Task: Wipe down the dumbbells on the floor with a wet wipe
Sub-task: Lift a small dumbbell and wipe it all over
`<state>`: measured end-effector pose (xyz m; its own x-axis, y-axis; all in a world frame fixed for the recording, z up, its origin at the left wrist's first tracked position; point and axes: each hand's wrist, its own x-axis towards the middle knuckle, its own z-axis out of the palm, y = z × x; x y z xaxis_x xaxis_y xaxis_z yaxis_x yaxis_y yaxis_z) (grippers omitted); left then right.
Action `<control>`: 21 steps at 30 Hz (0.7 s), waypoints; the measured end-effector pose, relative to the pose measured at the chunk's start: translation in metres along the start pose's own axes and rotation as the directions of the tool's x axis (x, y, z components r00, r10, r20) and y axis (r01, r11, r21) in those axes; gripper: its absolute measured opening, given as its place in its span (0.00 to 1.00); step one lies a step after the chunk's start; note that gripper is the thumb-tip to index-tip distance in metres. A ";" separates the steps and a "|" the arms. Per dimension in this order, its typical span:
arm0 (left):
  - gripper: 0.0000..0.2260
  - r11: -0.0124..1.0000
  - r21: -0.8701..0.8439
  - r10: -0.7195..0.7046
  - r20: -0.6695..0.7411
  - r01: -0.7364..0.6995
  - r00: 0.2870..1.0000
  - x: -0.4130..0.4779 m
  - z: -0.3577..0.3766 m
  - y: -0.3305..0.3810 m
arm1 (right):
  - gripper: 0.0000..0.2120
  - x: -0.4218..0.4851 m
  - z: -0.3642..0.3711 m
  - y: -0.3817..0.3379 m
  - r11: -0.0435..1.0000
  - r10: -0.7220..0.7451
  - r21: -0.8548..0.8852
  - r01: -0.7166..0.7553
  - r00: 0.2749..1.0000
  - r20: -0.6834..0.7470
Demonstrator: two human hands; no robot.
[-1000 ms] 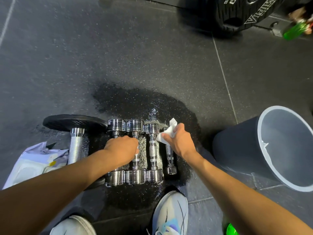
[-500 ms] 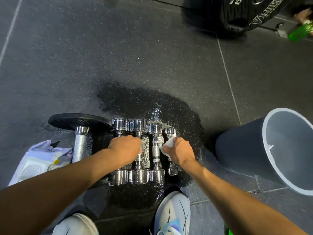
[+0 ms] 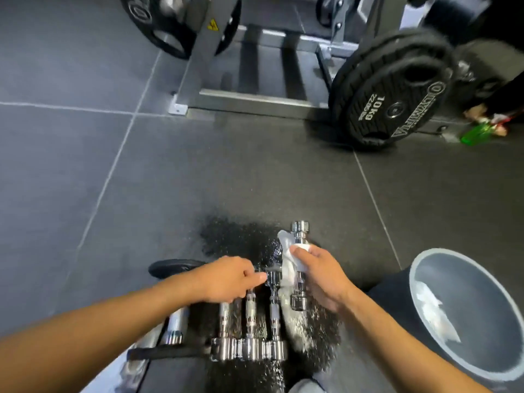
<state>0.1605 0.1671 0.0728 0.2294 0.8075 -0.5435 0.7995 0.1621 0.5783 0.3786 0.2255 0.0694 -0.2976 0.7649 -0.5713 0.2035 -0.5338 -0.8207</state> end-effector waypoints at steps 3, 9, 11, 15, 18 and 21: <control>0.23 0.965 -0.261 -0.068 -0.157 0.025 0.985 -0.038 -0.052 0.042 | 0.15 -0.040 0.023 -0.073 0.969 -0.062 0.243 0.042 0.995 0.075; 0.26 0.444 -0.882 -0.159 -0.252 -0.158 0.955 -0.126 -0.119 0.123 | 0.15 -0.133 0.057 -0.190 0.905 -0.198 0.418 0.080 0.948 0.247; 0.24 0.346 -0.906 -0.159 -0.312 -0.243 0.937 -0.145 -0.123 0.148 | 0.20 -0.155 0.068 -0.207 0.920 -0.201 0.382 0.085 0.941 0.274; 0.16 0.583 -0.698 -0.200 -0.619 -0.415 0.760 -0.167 -0.110 0.193 | 0.11 -0.188 0.084 -0.222 0.903 -0.193 0.424 0.062 0.943 0.272; 0.12 0.719 -0.497 -0.078 -0.752 -0.485 0.655 -0.182 -0.099 0.201 | 0.07 -0.199 0.083 -0.216 0.857 -0.211 0.514 0.025 0.928 0.308; 0.08 0.834 -0.304 0.030 -0.809 -0.461 0.587 -0.185 -0.090 0.187 | 0.12 -0.203 0.074 -0.204 0.809 -0.180 0.585 -0.060 0.922 0.344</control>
<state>0.2177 0.0988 0.3363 -0.2901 0.9379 0.1905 0.3924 -0.0650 0.9175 0.3281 0.1526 0.3527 -0.6316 0.6771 -0.3776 -0.3632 -0.6888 -0.6274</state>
